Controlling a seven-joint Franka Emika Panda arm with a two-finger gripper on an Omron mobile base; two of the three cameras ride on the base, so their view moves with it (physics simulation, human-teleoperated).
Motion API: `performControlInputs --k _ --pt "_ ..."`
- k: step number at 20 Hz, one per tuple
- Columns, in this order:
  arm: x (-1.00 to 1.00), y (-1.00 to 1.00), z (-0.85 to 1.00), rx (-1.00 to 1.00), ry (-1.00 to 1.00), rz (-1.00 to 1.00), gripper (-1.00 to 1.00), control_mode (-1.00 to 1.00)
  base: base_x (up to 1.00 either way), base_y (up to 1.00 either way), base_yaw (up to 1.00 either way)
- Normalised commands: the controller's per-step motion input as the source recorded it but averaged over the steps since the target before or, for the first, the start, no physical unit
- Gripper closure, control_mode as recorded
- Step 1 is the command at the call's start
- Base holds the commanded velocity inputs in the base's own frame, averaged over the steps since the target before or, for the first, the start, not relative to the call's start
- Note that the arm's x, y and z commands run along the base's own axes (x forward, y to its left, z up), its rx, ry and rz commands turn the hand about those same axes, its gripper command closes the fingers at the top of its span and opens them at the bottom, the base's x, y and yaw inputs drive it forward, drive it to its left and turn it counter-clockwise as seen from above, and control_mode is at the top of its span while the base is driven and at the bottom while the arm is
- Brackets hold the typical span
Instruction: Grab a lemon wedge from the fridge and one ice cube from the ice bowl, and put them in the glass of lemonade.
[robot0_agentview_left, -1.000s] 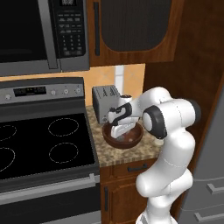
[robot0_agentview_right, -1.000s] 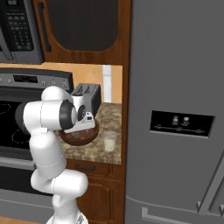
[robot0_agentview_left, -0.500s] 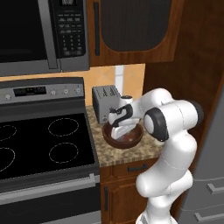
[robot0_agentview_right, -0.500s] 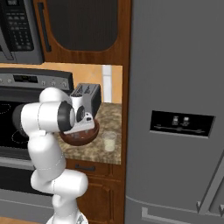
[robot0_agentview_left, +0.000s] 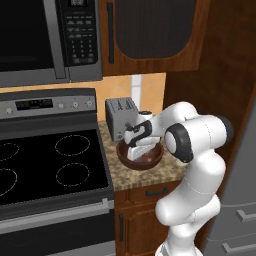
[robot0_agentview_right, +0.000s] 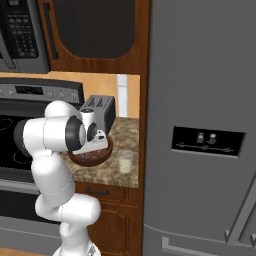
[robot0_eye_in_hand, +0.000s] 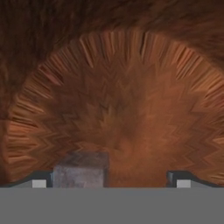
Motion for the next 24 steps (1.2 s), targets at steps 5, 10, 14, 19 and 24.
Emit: performControlInputs --k 5,10,14,19,24 --pt "0.0 0.0 0.0 0.0 0.0 0.0 -1.0 -1.0 0.0 0.0 0.0" --pt "0.0 0.0 0.0 0.0 0.0 0.0 1.0 -1.0 0.0 0.0 0.0" --pt "-0.02 0.0 0.0 0.0 0.0 0.0 1.0 -1.0 0.0 0.0 0.0" --pt "-0.14 0.0 0.0 0.0 -0.01 0.0 1.0 -1.0 0.0 0.0 0.0" --pt "-0.1 0.0 0.29 0.03 -0.11 0.0 1.0 -1.0 0.0 0.0 0.0"
